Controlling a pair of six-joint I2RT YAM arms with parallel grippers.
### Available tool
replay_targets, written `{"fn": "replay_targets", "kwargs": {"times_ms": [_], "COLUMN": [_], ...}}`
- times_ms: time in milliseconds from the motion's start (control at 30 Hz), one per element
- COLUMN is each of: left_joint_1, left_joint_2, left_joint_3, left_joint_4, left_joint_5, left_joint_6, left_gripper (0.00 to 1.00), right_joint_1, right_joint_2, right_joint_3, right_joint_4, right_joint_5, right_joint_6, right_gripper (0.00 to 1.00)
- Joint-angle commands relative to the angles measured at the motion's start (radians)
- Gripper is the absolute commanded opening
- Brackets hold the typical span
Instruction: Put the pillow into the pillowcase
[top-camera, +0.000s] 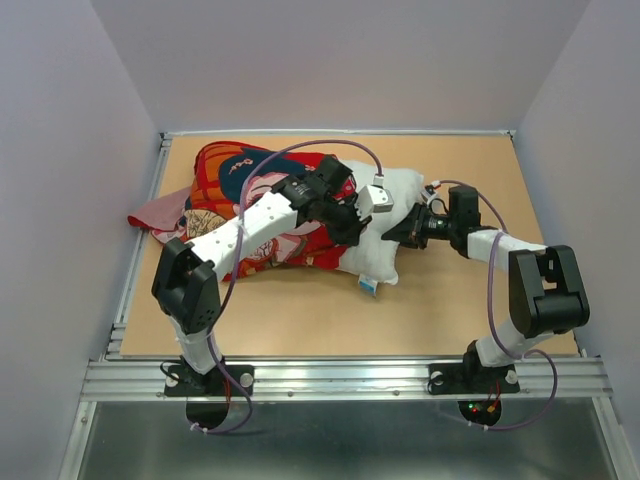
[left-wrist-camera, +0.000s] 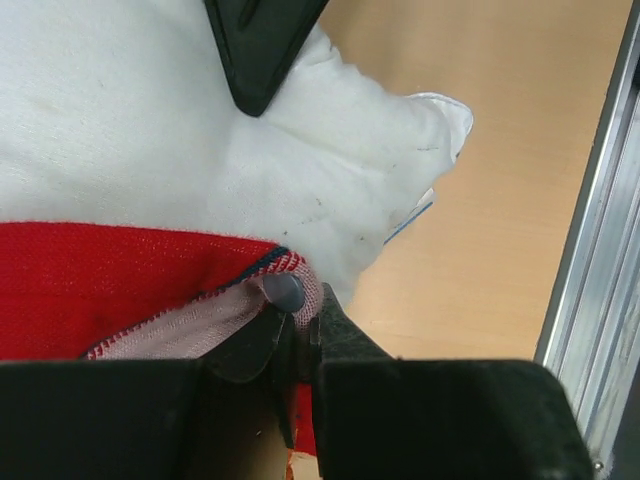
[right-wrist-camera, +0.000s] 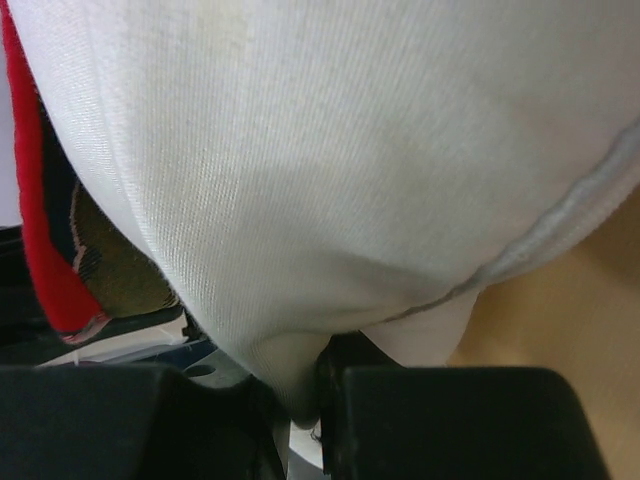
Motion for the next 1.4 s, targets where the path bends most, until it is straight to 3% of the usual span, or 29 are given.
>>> {"fn": "replay_targets", "kwargs": {"times_ms": [0, 33, 100, 267, 367, 433, 533, 600, 633, 667, 733, 767, 800, 867, 967, 1100, 1133, 1267, 1367], "left_joint_1": [-0.035, -0.055, -0.083, -0.112, -0.136, -0.14, -0.14, -0.14, -0.138, -0.14, -0.137, -0.127, -0.115, -0.045, 0.043, 0.084, 0.084, 0.1, 0.132], "left_joint_2": [-0.139, -0.154, -0.121, 0.066, 0.139, 0.148, 0.088, 0.029, -0.041, -0.073, -0.143, -0.157, -0.168, -0.182, -0.163, -0.098, -0.055, 0.125, 0.222], "left_joint_3": [-0.031, -0.026, 0.044, 0.471, 0.572, 0.508, 0.358, 0.169, 0.113, 0.027, -0.007, 0.015, 0.044, 0.177, 0.337, 0.407, 0.408, 0.561, 0.598], "left_joint_4": [0.083, 0.083, 0.069, -0.009, -0.014, -0.006, -0.028, -0.05, -0.058, -0.09, -0.118, -0.161, -0.178, -0.187, -0.137, 0.013, 0.035, -0.011, -0.043], "left_joint_5": [0.011, 0.011, 0.023, 0.193, 0.214, 0.198, 0.168, 0.129, 0.103, 0.086, 0.047, -0.005, -0.022, -0.023, -0.062, -0.258, -0.386, -0.59, -0.661], "left_joint_6": [0.046, 0.054, 0.056, -0.006, 0.006, 0.037, 0.111, 0.189, 0.215, 0.258, 0.263, 0.266, 0.266, 0.216, 0.036, -0.157, -0.208, -0.294, -0.348], "left_gripper": [0.0, 0.0, 0.0, 0.0, 0.0, 0.0, 0.0, 0.04, 0.13, 0.19, 0.33, 0.46, 0.49, 0.6, 0.75, 0.75, 0.75, 0.73, 0.7], "right_joint_1": [0.021, 0.024, 0.046, 0.136, 0.141, 0.127, 0.123, 0.123, 0.123, 0.123, 0.123, 0.118, 0.112, 0.063, -0.073, -0.204, -0.207, -0.201, -0.193], "right_joint_2": [0.002, -0.007, -0.017, -0.05, -0.058, -0.049, -0.029, -0.031, -0.031, -0.031, -0.032, -0.053, -0.073, -0.133, -0.15, -0.052, -0.028, 0.109, 0.19], "right_joint_3": [0.04, 0.034, 0.037, 0.104, 0.083, 0.054, 0.0, 0.008, -0.01, -0.018, -0.023, -0.026, -0.018, 0.018, 0.096, 0.231, 0.259, 0.363, 0.422], "right_joint_4": [0.108, 0.258, 0.393, 0.419, 0.422, 0.421, 0.386, 0.127, 0.063, 0.035, -0.036, -0.095, -0.142, -0.288, -0.397, -0.415, -0.414, -0.349, -0.306], "right_joint_5": [-0.084, -0.124, -0.143, -0.128, -0.098, -0.077, -0.08, -0.019, -0.014, -0.006, -0.034, -0.039, -0.034, -0.004, 0.0, 0.026, 0.043, 0.037, 0.04], "right_joint_6": [0.08, 0.137, 0.281, 0.255, 0.278, 0.257, 0.077, -0.198, -0.243, -0.292, -0.335, -0.365, -0.396, -0.471, -0.504, -0.479, -0.475, -0.395, -0.344], "right_gripper": [0.01, 0.01, 0.01, 0.01, 0.01, 0.01, 0.01, 0.01, 0.01, 0.06, 0.31, 0.61, 0.73, 0.89, 0.95, 0.95, 0.95, 0.95, 0.95]}}
